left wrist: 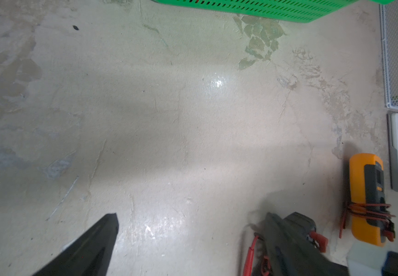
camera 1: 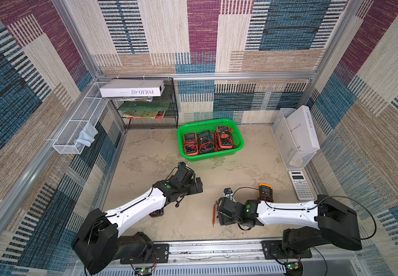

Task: Put the multimeter into the basket
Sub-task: Pick up the multimeter from the center of the board.

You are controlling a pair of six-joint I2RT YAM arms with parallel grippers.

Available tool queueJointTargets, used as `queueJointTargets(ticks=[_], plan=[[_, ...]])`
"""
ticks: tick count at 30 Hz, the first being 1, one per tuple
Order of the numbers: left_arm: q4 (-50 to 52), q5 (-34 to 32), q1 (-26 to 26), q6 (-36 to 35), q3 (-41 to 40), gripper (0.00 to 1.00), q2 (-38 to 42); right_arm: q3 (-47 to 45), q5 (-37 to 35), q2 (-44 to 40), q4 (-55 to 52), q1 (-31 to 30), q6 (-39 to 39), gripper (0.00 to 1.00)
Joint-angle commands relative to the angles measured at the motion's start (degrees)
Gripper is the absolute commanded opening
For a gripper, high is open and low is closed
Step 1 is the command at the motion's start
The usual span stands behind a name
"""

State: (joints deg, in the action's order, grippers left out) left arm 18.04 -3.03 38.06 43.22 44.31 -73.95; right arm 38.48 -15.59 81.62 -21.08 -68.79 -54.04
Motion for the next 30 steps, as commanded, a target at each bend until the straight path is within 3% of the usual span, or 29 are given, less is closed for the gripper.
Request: queueJointTargets(ticks=[1,15,30], plan=[[0.06,-0.66,-0.01,-0.77,0.68,1.0,0.21,-0.16,0.56,0.12,0.55,-0.1,0.08,0.75],[2.06,-2.28,-0.01,-2.24,3.28,1.0,0.76,0.45,-1.6,-4.12,-1.95,-0.03,0.07,0.53],[4.19,-6.34,-0.1,-5.77,7.01,1.0,3.58,3.81,-6.28,-12.63,-8.22,3.93,3.07,0.49]])
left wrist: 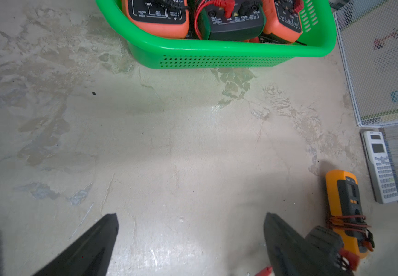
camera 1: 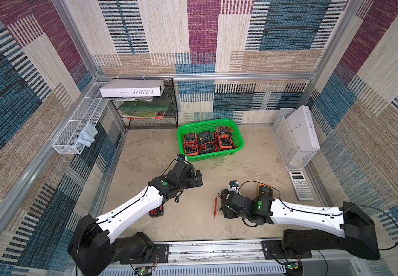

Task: Put the multimeter into the basket
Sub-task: Pick up the multimeter from the center of the board, then place the multimeter in the basket.

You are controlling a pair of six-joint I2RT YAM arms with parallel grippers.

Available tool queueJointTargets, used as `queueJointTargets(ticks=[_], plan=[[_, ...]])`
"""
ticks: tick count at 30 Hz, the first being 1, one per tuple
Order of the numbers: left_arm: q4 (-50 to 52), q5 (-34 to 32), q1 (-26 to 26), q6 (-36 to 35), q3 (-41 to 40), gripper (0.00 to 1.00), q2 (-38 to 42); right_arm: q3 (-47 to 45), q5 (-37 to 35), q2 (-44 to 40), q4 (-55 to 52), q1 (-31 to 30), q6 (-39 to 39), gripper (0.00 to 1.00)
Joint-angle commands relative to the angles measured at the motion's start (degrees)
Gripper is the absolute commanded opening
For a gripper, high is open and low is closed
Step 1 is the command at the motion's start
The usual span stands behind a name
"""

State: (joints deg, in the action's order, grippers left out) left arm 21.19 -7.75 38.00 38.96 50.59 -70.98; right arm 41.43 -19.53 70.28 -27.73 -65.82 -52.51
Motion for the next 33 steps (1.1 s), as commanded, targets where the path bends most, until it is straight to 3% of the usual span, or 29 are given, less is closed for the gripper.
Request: queueJointTargets(ticks=[1,17,33], plan=[[1.08,-1.75,-0.07,-1.74,0.91,1.0,0.74,1.06,-2.44,-1.81,-1.78,1.49,1.9,0.49],[1.66,-3.26,-0.56,-2.52,3.6,1.0,2.12,7.25,-1.29,-9.02,-2.6,17.18,14.5,0.47],[1.22,-0.07,-2.83,-5.07,10.7,1.0,-5.5,17.67,4.66,-2.4,2.65,28.83,25.38,0.46]])
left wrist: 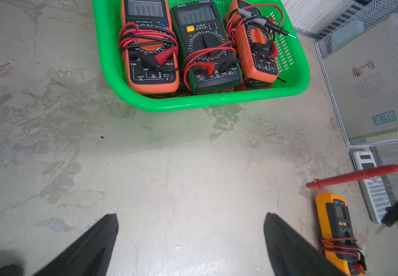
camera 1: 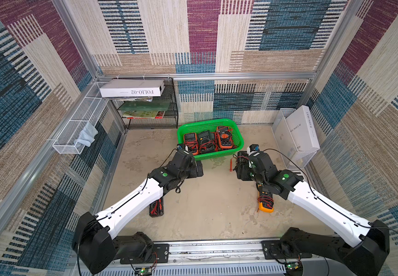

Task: Put the multimeter into the basket
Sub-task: Place the multimeter in the basket.

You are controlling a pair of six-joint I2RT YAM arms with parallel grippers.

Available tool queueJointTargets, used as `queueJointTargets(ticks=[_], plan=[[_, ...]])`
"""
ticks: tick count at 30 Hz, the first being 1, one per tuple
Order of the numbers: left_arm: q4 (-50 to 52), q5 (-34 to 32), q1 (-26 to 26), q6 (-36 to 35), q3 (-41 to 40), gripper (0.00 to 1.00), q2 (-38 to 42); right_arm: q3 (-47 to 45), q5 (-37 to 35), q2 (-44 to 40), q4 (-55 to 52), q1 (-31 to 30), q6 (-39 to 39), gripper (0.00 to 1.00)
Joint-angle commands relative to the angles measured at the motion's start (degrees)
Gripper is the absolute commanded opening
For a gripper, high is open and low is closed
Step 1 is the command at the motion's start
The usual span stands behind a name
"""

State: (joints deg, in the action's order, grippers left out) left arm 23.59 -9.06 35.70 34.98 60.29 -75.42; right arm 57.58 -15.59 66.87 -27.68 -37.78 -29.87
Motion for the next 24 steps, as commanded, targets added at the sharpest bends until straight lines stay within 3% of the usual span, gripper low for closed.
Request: queueJointTargets(ticks=[1,24], plan=[[-1.37,1.66,-0.83,-1.21,1.48,1.0,-1.9,2.41,1.06,1.68,3.0,1.09,3.12,0.46],[-4.06,7.57,-6.4,-1.78,9.64,1.0,-14.44,20.19,9.28,21.08,8.16,10.06,9.15,0.45]])
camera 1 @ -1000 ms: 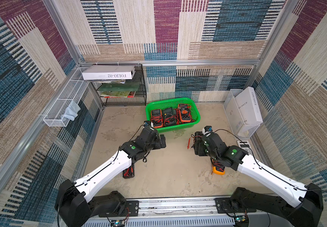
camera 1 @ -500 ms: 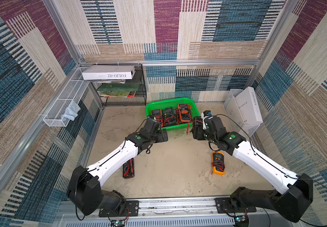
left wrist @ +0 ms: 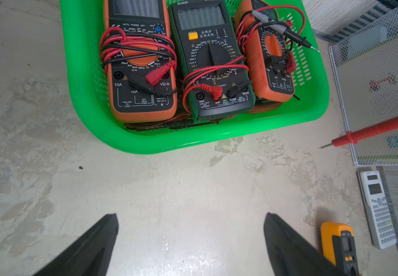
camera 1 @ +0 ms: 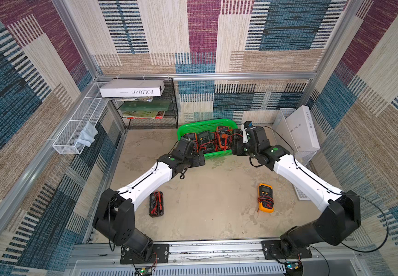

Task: Put the multimeter into the basket
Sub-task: Place the multimeter in the basket.

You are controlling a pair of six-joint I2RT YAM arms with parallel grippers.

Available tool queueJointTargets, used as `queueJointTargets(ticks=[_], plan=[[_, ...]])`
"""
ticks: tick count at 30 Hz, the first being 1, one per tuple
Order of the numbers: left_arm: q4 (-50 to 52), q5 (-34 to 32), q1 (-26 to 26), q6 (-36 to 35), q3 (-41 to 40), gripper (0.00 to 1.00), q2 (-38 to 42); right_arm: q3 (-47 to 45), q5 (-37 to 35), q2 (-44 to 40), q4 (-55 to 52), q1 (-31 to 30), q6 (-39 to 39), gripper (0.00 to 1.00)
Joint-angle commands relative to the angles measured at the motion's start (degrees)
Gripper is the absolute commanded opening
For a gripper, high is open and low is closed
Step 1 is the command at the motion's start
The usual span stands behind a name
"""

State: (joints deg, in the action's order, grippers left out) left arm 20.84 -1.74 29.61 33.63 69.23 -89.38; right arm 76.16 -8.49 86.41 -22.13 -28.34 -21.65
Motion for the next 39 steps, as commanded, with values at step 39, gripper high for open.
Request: queueJointTargets(ticks=[39], plan=[[-2.82,1.36,-2.89,0.03,-1.61,1.0,0.09,19.08,3.21,25.03,0.84,3.38,4.51,0.37]])
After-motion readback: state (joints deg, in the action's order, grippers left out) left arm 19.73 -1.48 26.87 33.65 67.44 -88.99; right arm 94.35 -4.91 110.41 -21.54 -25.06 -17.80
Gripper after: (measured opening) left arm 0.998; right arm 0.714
